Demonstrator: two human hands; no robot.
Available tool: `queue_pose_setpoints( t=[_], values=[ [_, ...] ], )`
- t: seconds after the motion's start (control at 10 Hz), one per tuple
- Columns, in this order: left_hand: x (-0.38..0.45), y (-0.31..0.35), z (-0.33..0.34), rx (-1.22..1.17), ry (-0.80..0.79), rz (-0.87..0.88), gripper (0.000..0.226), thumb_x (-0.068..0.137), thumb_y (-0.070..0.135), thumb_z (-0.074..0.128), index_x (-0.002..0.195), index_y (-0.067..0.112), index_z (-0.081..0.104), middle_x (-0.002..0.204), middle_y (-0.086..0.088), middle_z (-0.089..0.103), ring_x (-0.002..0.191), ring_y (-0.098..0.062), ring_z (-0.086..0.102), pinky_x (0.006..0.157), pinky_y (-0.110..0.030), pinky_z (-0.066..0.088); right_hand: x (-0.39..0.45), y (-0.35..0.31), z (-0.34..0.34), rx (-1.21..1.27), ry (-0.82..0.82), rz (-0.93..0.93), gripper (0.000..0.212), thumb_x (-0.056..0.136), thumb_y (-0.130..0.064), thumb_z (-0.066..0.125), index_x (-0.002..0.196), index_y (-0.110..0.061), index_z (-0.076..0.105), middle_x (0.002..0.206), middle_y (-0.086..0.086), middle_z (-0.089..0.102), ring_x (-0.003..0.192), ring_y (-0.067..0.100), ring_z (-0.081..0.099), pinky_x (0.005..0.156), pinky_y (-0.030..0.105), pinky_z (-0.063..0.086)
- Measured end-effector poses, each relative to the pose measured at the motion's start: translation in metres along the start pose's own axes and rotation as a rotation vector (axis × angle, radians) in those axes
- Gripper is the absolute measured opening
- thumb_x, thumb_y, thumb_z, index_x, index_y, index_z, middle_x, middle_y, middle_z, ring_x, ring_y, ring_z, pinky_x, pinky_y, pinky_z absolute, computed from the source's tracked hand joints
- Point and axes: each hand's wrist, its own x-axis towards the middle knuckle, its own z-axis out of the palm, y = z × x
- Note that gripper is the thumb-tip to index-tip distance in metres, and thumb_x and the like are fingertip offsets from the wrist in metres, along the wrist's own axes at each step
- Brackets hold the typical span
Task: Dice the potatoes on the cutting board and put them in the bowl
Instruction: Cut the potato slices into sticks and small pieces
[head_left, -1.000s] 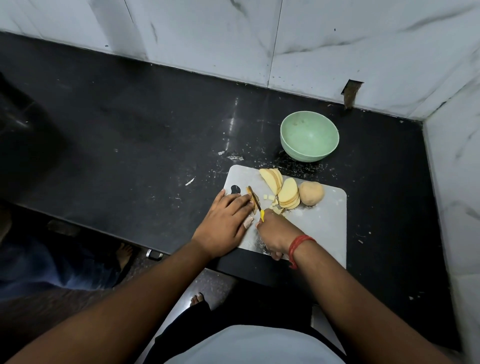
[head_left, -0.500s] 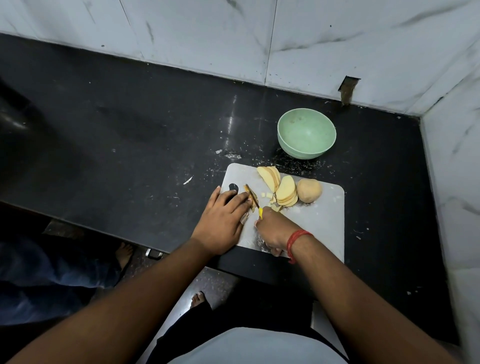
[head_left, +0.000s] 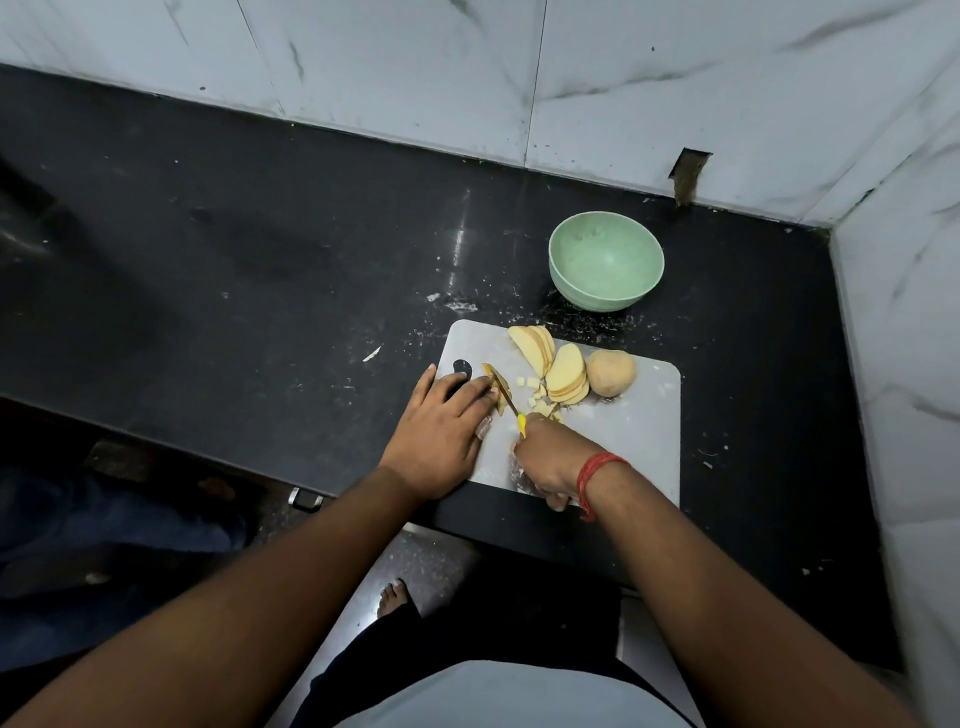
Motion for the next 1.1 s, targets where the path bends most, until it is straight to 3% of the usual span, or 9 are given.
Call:
queue_pose_setpoints(
  t=[0.1,0.2,0.4,0.5,0.6,0.7,0.8,0.9,1.1],
  values=[
    [0.0,0.001,-0.001,0.009,-0.003,0.002,0.05,0.102,0.035,0.036,0.144,0.02,0.058,0.149,-0.001,0.055,0.135,-0.031,0.047,0.121,-0.06,0.025,-0.007,0.002,-0.001,0.035,-0.061,0.053,0.023,0.093,-0.001,0.04,0.115,-0.003,0.048,0.091,0.018,0.058,0.063,0.025,0.054,0.056,0.031,0.045],
    [-0.001,0.001,0.0,0.0,0.002,0.007,0.05,0.102,0.035,0.035,0.144,0.018,0.058,0.149,-0.002,0.055,0.135,-0.032,0.047,0.121,-0.059,0.026,-0.013,0.007,0.002,0.061,-0.017,0.03,0.033,0.098,-0.013,0.042,0.127,0.0,0.049,0.079,0.006,0.048,0.059,0.016,0.043,0.056,0.027,0.041],
    [0.0,0.001,0.0,0.002,0.001,0.012,0.05,0.102,0.035,0.036,0.144,0.017,0.058,0.149,-0.003,0.054,0.137,-0.031,0.045,0.122,-0.059,0.025,-0.036,0.014,0.011,-0.017,-0.089,0.147,0.028,0.092,0.004,0.05,0.12,0.005,0.052,0.093,0.012,0.05,0.061,0.023,0.048,0.051,0.028,0.04],
    [-0.001,0.0,0.002,0.002,0.003,0.012,0.05,0.102,0.034,0.038,0.144,0.017,0.057,0.15,-0.003,0.053,0.137,-0.031,0.045,0.123,-0.058,0.023,-0.032,0.025,0.022,0.074,0.03,0.114,0.031,0.099,-0.013,0.041,0.127,-0.001,0.047,0.077,-0.001,0.038,0.069,0.021,0.045,0.059,0.025,0.038],
    [-0.001,0.0,0.002,-0.008,0.006,0.011,0.05,0.102,0.034,0.038,0.144,0.016,0.057,0.149,-0.003,0.053,0.137,-0.031,0.045,0.122,-0.059,0.023,-0.036,0.028,0.029,0.069,0.034,0.1,0.032,0.1,-0.016,0.04,0.128,-0.003,0.046,0.078,-0.001,0.04,0.086,0.023,0.047,0.08,0.032,0.045],
    [-0.002,0.002,0.0,-0.02,0.008,0.013,0.051,0.102,0.034,0.036,0.145,0.015,0.056,0.149,-0.004,0.052,0.137,-0.031,0.044,0.122,-0.059,0.023,-0.042,0.029,0.03,0.055,0.023,0.107,0.03,0.099,-0.013,0.041,0.127,-0.002,0.045,0.1,0.014,0.057,0.086,0.025,0.048,0.079,0.034,0.046],
    [-0.004,0.003,-0.001,-0.036,0.016,0.018,0.052,0.104,0.036,0.032,0.145,0.013,0.055,0.15,-0.006,0.051,0.138,-0.032,0.043,0.123,-0.059,0.022,-0.05,0.027,0.031,0.022,0.017,0.098,0.016,0.1,-0.01,0.039,0.115,-0.006,0.041,0.081,0.011,0.053,0.064,0.024,0.05,0.054,0.029,0.044],
    [-0.003,0.004,-0.001,-0.044,0.018,0.03,0.052,0.106,0.037,0.031,0.145,0.012,0.053,0.155,-0.007,0.046,0.143,-0.033,0.039,0.123,-0.058,0.021,-0.055,0.025,0.035,0.035,0.101,0.073,0.009,0.102,-0.018,0.037,0.108,-0.011,0.037,0.073,0.003,0.045,0.059,0.015,0.043,0.047,0.027,0.032],
    [0.0,0.003,-0.002,-0.05,-0.043,0.048,0.058,0.106,0.044,0.026,0.15,0.012,0.047,0.161,-0.007,0.04,0.153,-0.028,0.027,0.126,-0.056,0.014,-0.056,0.016,0.038,0.035,0.094,0.066,0.021,0.102,-0.019,0.039,0.119,-0.007,0.042,0.074,0.003,0.045,0.059,0.014,0.042,0.046,0.027,0.029]
  ],
)
